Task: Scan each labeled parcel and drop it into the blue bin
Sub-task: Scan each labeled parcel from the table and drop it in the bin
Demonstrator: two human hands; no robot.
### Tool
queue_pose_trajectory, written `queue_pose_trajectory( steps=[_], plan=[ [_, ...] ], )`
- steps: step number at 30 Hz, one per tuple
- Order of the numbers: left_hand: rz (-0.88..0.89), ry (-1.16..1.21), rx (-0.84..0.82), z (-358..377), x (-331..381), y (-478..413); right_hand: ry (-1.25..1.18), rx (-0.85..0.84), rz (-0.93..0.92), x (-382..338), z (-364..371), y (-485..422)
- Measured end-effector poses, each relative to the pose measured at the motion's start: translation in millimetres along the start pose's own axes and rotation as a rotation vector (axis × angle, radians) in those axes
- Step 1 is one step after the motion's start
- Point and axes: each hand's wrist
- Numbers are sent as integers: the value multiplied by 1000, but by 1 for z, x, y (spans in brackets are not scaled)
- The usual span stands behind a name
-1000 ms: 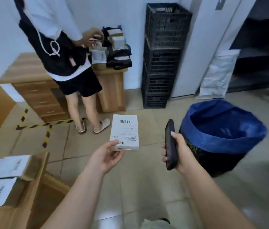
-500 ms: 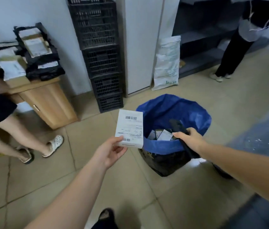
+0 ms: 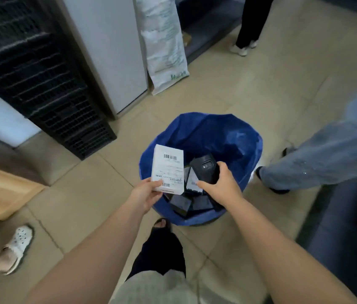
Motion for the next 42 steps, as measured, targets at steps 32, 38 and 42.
queue_pose_trajectory(
  steps=[32, 38, 42],
  plan=[
    [-190, -439, 598, -3, -176, -481, -82, 403, 383, 216, 300, -318],
    [-193, -625, 479, -21, -198, -523, -36, 473, 335, 226, 319, -345],
    [82, -1048, 357, -19, -195, -514, 32, 419, 339, 222, 319, -347]
  ],
)
Point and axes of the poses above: each hand's wrist, its own y-axis away from the middle knuckle, its own z-axis out of the palm, x = y × z, and after that the axes turned 2 degrees about -y, right-handed
